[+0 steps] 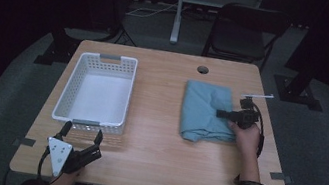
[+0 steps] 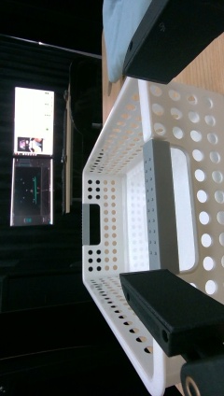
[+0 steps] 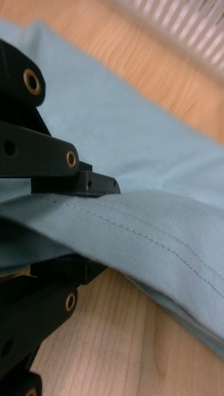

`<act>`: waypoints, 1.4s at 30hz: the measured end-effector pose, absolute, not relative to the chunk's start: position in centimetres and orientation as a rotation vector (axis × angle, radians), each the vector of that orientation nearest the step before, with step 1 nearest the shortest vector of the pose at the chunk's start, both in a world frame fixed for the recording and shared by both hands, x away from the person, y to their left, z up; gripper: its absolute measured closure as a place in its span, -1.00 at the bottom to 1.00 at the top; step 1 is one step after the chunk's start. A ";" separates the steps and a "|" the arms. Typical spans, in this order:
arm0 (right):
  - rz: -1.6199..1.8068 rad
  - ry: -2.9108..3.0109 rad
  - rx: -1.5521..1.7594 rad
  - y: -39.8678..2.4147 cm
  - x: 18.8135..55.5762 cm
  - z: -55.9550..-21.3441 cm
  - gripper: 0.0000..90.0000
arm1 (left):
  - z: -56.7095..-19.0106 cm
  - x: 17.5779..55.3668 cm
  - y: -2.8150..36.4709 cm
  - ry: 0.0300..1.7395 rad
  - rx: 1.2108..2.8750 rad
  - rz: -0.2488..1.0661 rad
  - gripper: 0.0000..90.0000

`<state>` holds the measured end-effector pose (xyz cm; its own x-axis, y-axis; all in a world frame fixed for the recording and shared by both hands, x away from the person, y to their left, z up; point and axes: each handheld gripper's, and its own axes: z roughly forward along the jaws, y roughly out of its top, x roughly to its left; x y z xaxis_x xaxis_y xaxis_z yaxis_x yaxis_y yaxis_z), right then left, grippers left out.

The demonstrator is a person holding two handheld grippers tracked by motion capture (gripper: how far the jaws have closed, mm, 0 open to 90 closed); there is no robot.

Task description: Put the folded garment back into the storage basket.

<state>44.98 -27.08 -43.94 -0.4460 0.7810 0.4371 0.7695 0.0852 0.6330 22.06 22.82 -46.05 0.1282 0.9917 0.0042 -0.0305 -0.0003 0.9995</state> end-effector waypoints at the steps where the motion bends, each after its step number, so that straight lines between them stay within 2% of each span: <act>1: 1.348 2.310 1.637 -27.2 45.0 -43.9 0.55 | -46.0 22.1 22.8 1.093 1.246 1.130 -0.90; 20: 1.768 2.135 1.628 -28.0 43.7 -41.0 0.57 | -46.1 22.0 22.8 1.080 1.257 1.134 -0.90; 42: 1.964 1.951 1.538 -28.9 42.1 -35.7 0.57 | -46.0 22.2 22.7 1.094 1.266 1.137 -0.90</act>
<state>42.13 -28.86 -35.69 -0.5278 0.5828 0.6179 0.6141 -0.2408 0.7516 22.16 22.68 -46.01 0.1261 0.9918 0.0188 -0.0196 -0.0164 0.9997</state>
